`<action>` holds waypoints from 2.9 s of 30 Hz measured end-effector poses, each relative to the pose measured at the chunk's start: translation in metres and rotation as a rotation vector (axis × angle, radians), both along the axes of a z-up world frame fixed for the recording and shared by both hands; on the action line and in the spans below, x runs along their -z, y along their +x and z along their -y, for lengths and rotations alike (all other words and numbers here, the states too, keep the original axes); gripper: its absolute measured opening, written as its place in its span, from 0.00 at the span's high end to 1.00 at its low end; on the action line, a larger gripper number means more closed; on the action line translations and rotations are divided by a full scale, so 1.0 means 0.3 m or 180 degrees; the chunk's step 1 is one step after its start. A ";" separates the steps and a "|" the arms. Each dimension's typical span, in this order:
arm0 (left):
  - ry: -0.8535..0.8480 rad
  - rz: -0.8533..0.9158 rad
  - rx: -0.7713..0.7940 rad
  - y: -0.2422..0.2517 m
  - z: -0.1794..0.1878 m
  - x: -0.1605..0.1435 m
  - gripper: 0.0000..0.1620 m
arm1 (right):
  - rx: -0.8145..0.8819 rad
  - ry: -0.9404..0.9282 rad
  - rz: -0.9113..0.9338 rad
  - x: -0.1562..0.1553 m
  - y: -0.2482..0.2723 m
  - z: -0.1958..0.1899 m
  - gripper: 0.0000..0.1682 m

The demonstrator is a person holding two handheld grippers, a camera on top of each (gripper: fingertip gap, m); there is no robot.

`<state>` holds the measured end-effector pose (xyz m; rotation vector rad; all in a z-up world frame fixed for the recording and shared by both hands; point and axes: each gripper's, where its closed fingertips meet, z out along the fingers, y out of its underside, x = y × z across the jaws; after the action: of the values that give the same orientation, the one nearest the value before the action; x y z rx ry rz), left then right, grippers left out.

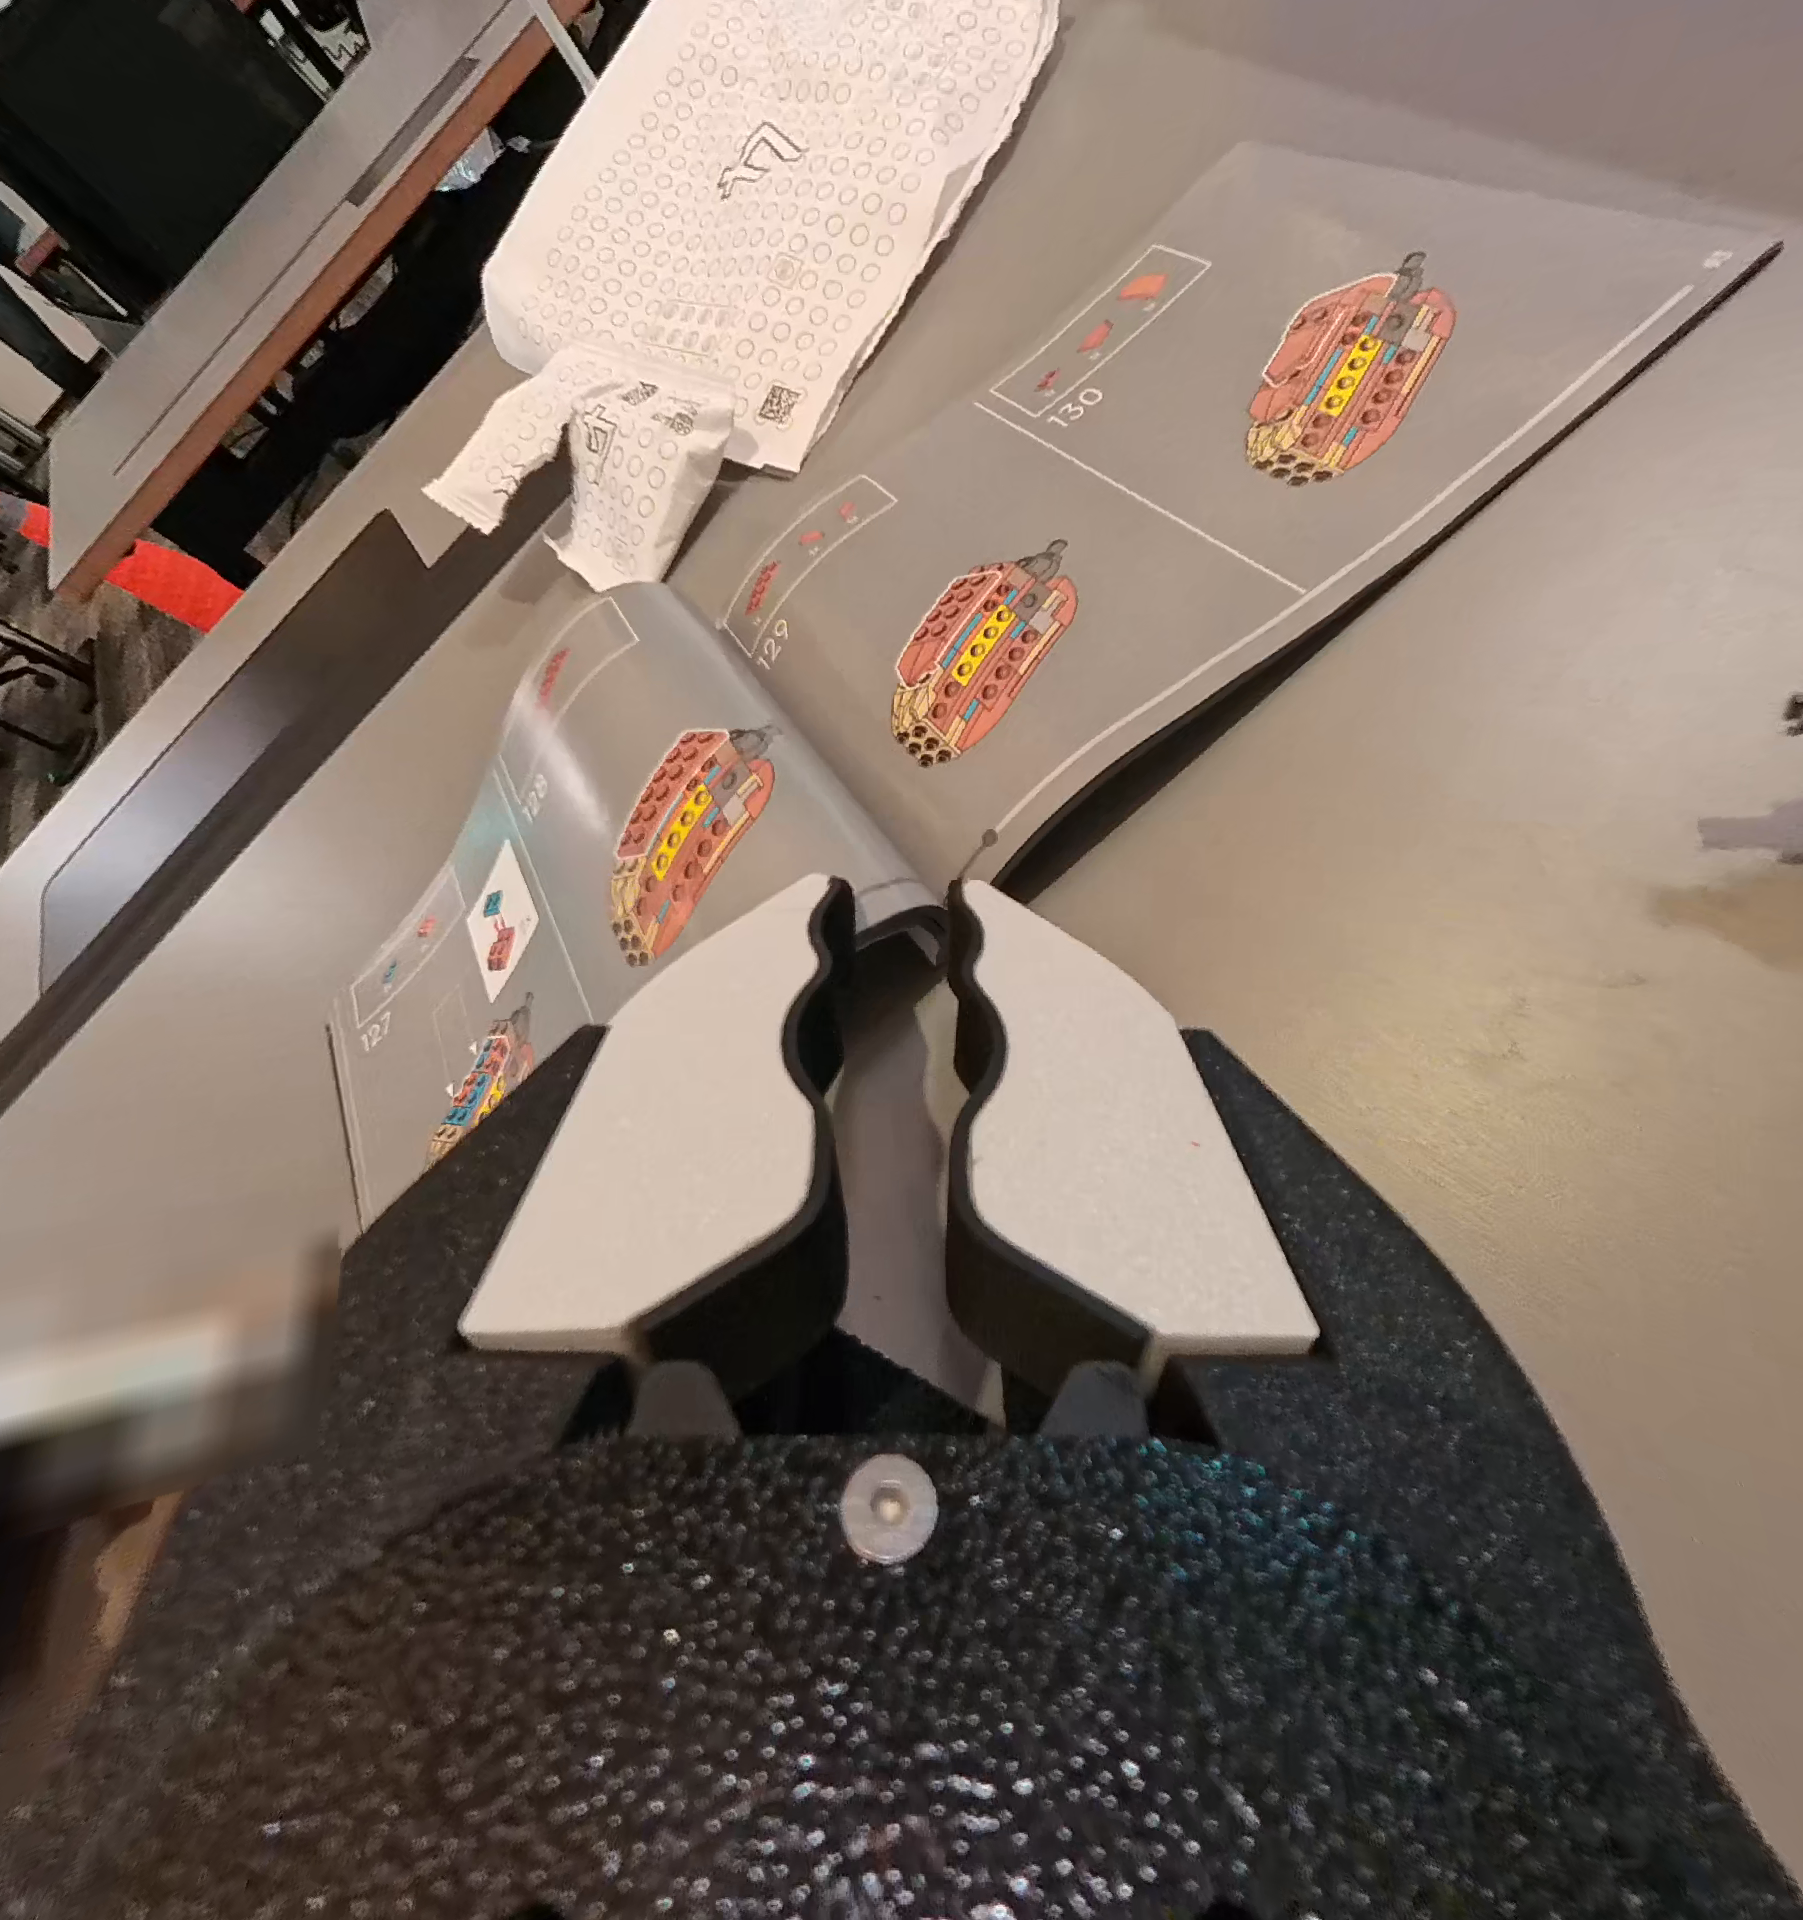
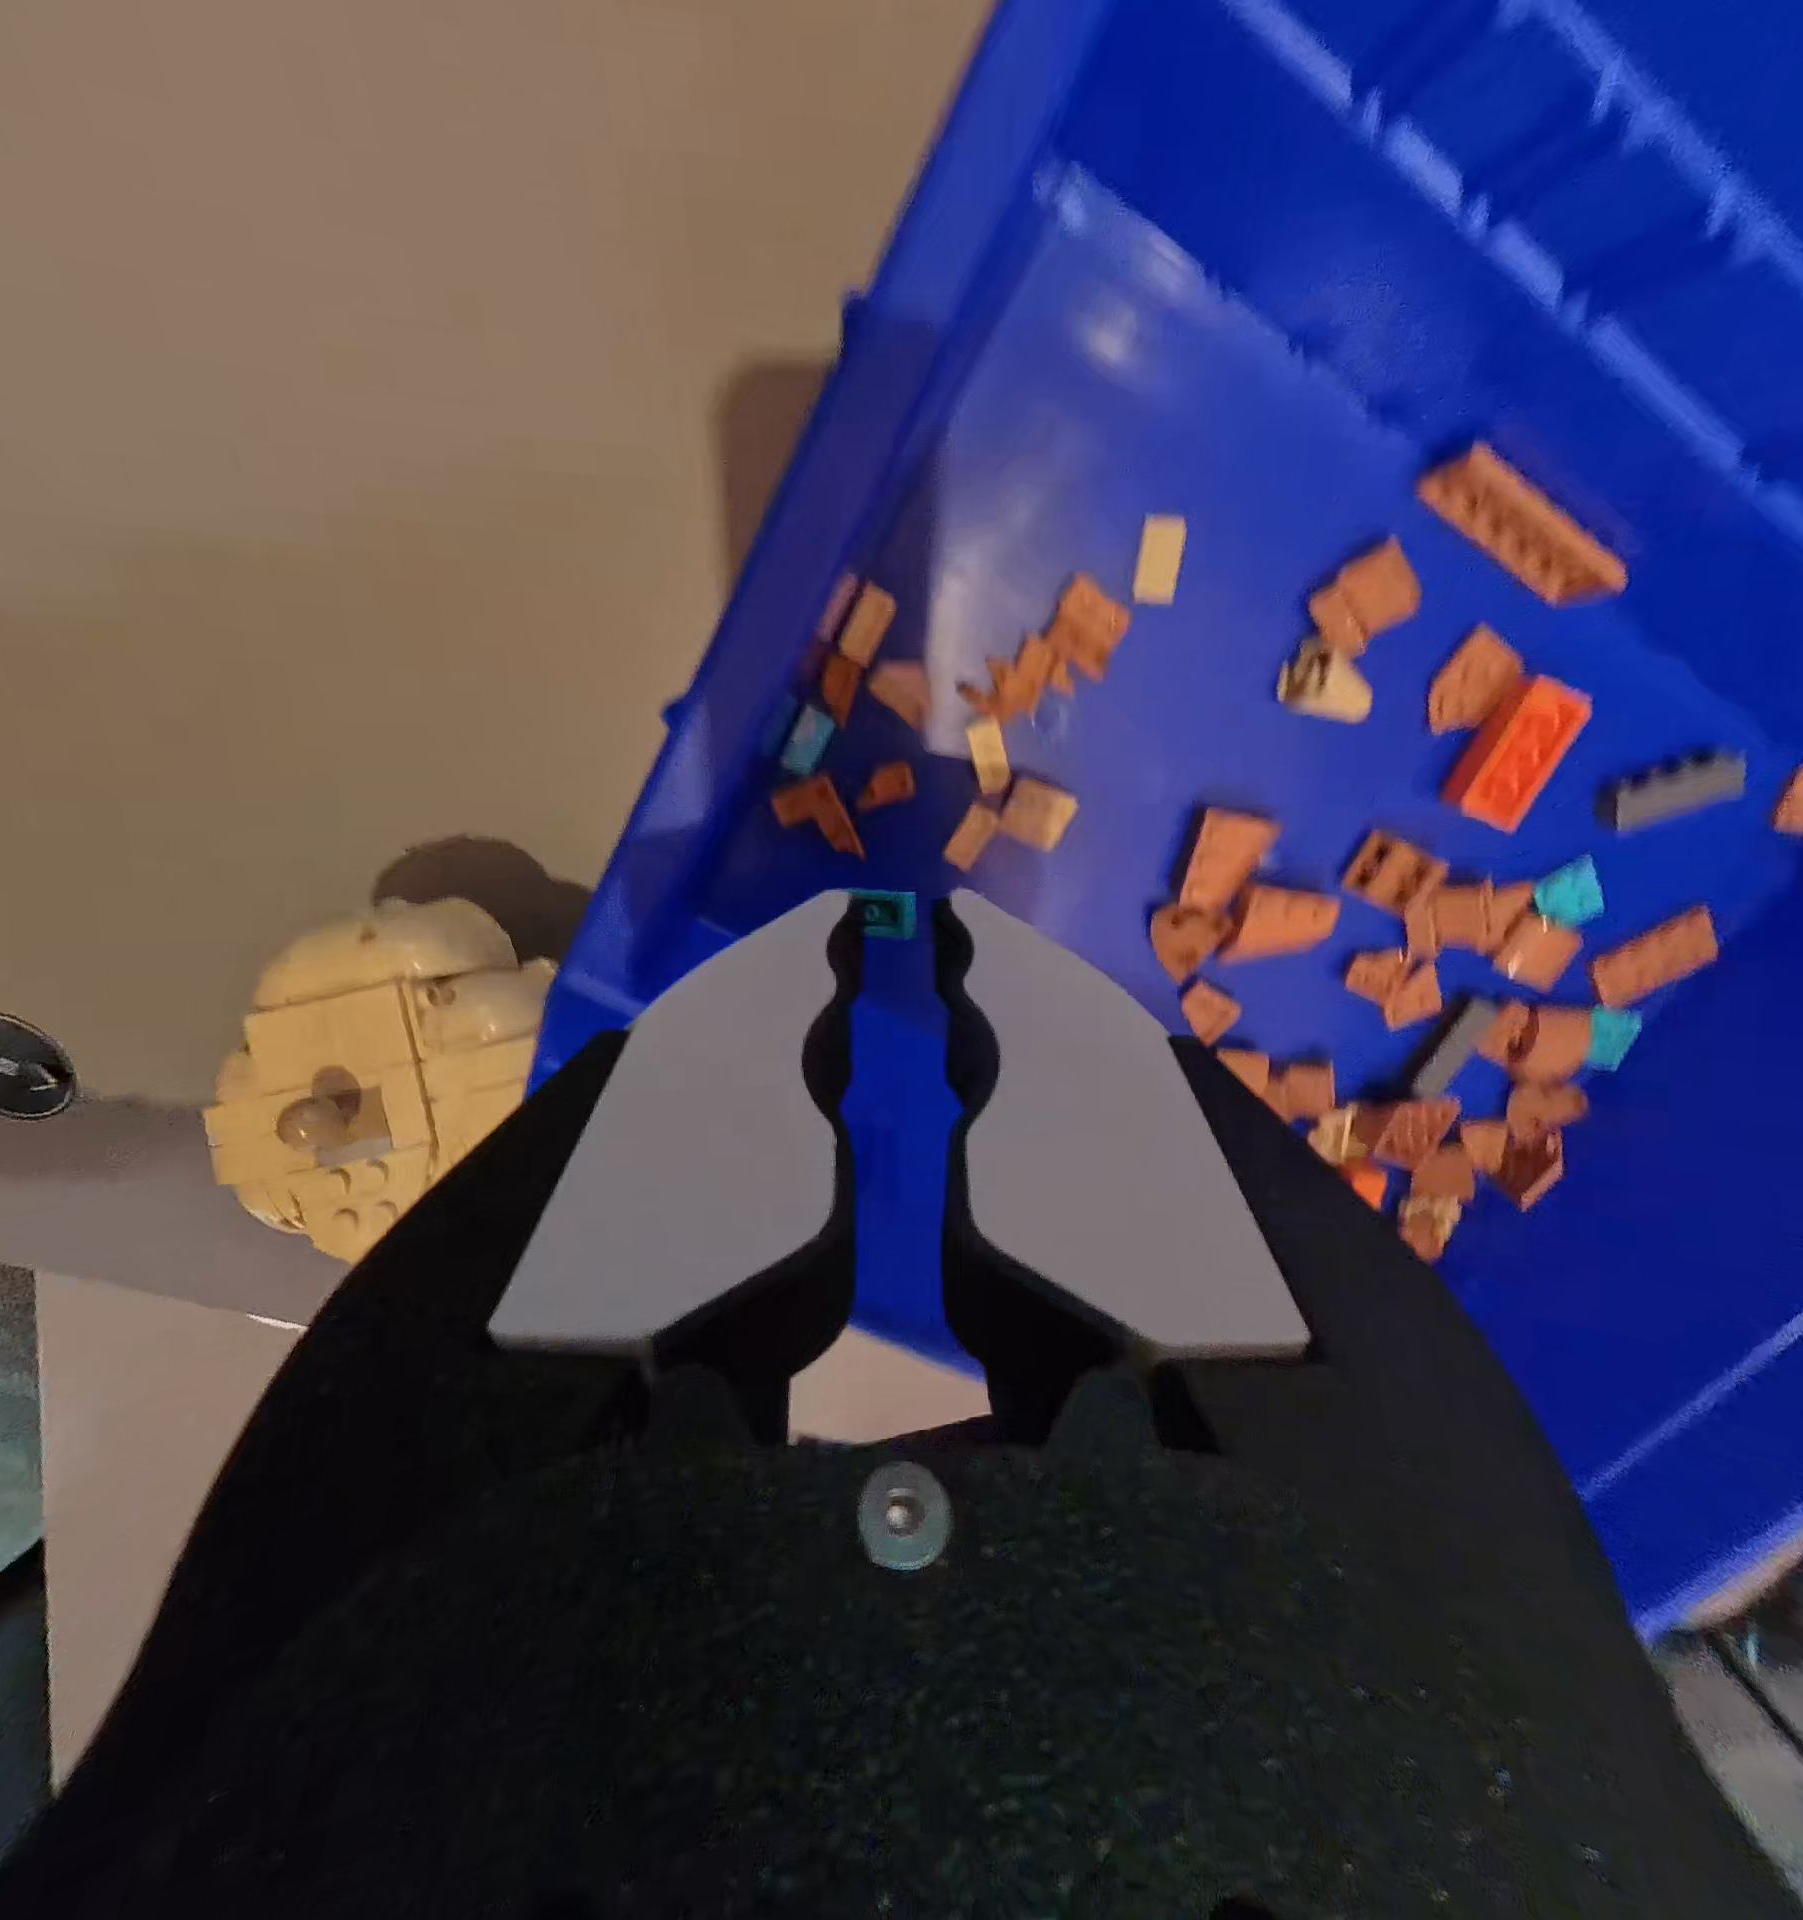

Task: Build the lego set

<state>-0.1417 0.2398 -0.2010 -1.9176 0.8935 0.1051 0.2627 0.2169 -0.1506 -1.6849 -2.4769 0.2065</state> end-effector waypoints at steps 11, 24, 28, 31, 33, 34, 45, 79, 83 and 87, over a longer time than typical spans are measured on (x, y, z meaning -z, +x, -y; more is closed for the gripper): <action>-0.0035 0.0027 -0.0009 -0.002 -0.004 0.002 0.90 | -0.0733 -0.0812 0.0356 0.170 -0.101 0.066 0.92; -0.0029 -0.0006 0.0004 0.000 -0.004 0.005 0.89 | -0.0767 -0.0562 0.0295 0.222 -0.082 0.039 0.84; -0.0034 0.0003 0.0004 0.000 -0.004 0.005 0.89 | -0.0794 -0.0586 0.0313 0.223 -0.077 0.044 0.92; -0.0034 0.0003 0.0004 0.001 -0.004 0.005 0.89 | -0.0799 -0.0617 0.0325 0.220 -0.074 0.046 0.96; -0.0033 0.0006 0.0005 0.001 -0.004 0.004 0.89 | -0.0773 -0.0635 0.0309 0.211 -0.075 0.044 0.96; -0.0033 0.0006 0.0006 0.001 -0.004 0.004 0.89 | -0.0751 -0.0617 0.0287 0.201 -0.077 0.041 0.97; -0.0018 -0.0002 0.0044 0.009 0.005 0.002 0.88 | -0.0396 -0.0508 -0.1039 -0.061 -0.293 0.162 0.98; -0.0089 -0.0003 0.0150 0.021 0.031 0.011 0.90 | -0.0296 -0.0566 0.0530 0.140 -0.051 0.045 0.90; -0.0104 0.0029 0.0155 0.021 0.027 0.009 0.90 | -0.0259 -0.0543 0.0474 0.153 -0.051 0.033 0.90; -0.0048 0.0078 0.0164 0.021 0.029 -0.002 0.90 | -0.0194 -0.0250 0.0379 0.118 -0.068 0.023 0.90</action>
<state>-0.1354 0.2310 -0.2003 -1.9044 0.9291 0.0441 0.2424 0.2099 -0.1860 -1.7000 -2.6420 0.2189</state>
